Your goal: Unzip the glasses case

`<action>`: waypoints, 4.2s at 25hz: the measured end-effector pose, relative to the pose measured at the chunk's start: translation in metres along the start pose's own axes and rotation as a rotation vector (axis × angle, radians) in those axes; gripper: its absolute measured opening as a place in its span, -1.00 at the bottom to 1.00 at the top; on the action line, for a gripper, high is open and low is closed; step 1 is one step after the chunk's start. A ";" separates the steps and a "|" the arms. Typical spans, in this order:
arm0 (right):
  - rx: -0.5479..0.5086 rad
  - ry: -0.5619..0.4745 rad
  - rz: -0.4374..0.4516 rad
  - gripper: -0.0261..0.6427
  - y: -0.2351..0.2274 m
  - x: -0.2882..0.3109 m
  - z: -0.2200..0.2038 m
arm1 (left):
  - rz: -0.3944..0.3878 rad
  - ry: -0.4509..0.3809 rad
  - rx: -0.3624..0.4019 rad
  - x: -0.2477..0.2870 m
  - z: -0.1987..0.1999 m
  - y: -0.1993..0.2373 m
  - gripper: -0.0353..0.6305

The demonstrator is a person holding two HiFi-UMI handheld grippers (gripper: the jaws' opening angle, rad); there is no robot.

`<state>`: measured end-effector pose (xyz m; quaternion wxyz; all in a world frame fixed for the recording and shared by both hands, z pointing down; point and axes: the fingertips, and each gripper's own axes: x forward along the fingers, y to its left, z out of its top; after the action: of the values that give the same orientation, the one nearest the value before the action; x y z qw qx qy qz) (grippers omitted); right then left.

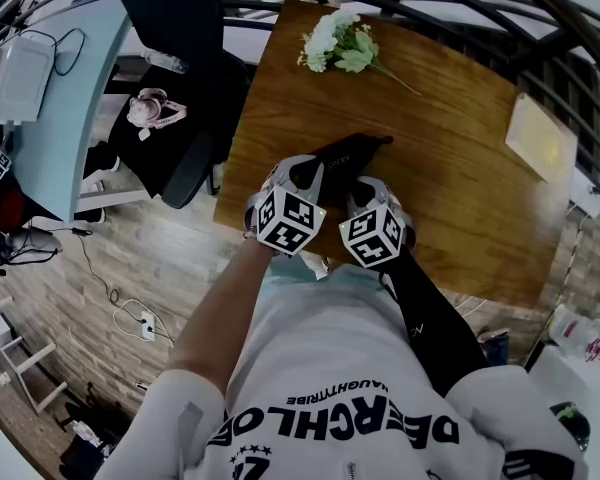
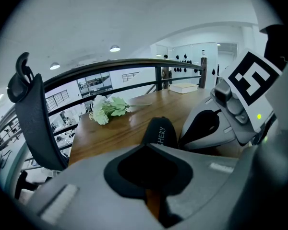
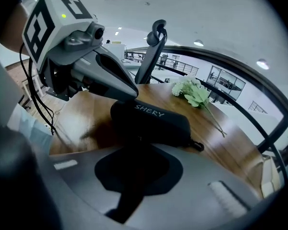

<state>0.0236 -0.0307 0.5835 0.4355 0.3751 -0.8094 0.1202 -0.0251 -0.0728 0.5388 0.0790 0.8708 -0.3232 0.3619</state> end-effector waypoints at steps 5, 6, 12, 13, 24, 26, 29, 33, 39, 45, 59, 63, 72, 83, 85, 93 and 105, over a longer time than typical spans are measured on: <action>0.030 -0.011 0.001 -0.83 -0.004 -0.003 0.002 | -0.001 0.003 -0.004 -0.001 0.000 0.002 -0.89; 0.035 -0.018 0.003 -0.83 -0.004 -0.004 0.003 | -0.001 0.003 -0.006 -0.001 0.000 0.002 -0.89; 0.048 -0.057 0.002 -0.83 -0.007 -0.007 0.006 | 0.001 0.002 -0.006 -0.001 0.002 0.004 -0.89; 0.047 -0.063 0.004 -0.83 -0.007 -0.007 0.007 | 0.001 0.002 -0.006 -0.001 0.002 0.004 -0.89; 0.036 -0.069 0.022 -0.83 -0.005 -0.006 0.004 | 0.009 0.007 0.005 -0.003 0.000 0.002 -0.89; 0.039 -0.062 0.018 -0.83 -0.007 -0.006 0.002 | 0.011 0.007 0.009 -0.002 0.001 0.001 -0.89; 0.056 -0.053 0.007 -0.83 -0.016 -0.006 -0.002 | 0.014 0.006 0.012 -0.003 0.001 0.000 -0.89; 0.060 -0.048 -0.001 -0.83 -0.026 -0.007 -0.005 | 0.020 0.005 0.009 -0.003 0.001 0.000 -0.89; 0.066 -0.035 -0.022 -0.83 -0.039 -0.005 -0.011 | 0.028 0.006 0.009 -0.003 0.001 -0.001 -0.89; 0.081 -0.032 -0.020 -0.83 -0.042 -0.006 -0.011 | -0.011 0.058 0.065 -0.008 0.003 -0.007 -0.87; 0.076 -0.032 0.040 -0.83 -0.020 -0.014 -0.014 | -0.112 0.117 0.023 -0.010 -0.037 -0.045 -0.87; 0.044 -0.034 0.076 -0.83 -0.003 -0.015 -0.013 | -0.069 0.136 -0.001 -0.011 -0.044 -0.029 -0.87; 0.047 -0.032 0.086 -0.83 0.009 -0.014 -0.015 | -0.069 0.101 0.017 -0.019 -0.026 -0.039 -0.87; 0.063 -0.034 0.083 -0.83 0.011 -0.013 -0.015 | -0.055 0.004 -0.045 0.003 0.007 -0.020 -0.89; 0.063 -0.031 0.086 -0.83 0.012 -0.012 -0.017 | -0.054 -0.014 -0.079 0.001 0.006 -0.021 -0.88; 0.068 -0.025 0.078 -0.83 0.010 -0.011 -0.018 | -0.055 -0.009 -0.088 0.003 0.005 -0.019 -0.88; 0.067 -0.017 0.028 -0.83 0.003 -0.014 -0.024 | -0.061 -0.019 -0.082 0.003 0.005 -0.019 -0.88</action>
<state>0.0409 -0.0089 0.5875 0.4143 0.3792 -0.8137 0.1501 -0.0090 -0.0607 0.5391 0.1227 0.8796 -0.3118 0.3376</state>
